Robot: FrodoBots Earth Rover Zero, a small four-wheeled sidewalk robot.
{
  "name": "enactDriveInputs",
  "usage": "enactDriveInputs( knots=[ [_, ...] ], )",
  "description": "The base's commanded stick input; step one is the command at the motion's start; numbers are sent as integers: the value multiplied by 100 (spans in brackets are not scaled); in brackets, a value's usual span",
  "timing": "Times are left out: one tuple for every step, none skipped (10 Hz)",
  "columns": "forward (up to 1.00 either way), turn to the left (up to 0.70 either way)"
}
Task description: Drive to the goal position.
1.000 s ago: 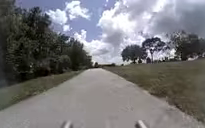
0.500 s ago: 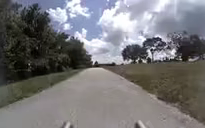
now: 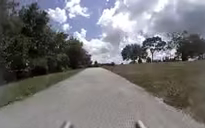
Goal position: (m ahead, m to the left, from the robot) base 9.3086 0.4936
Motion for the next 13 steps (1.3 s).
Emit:
enactDriveInputs(
  knots=[
    [50,13],
    [50,22],
    [50,14],
    [50,0],
    [50,0],
    [50,0],
    [50,0],
    [50,0],
    [50,0],
    [50,0],
    [50,0],
    [50,0],
    [50,0]
  ],
)
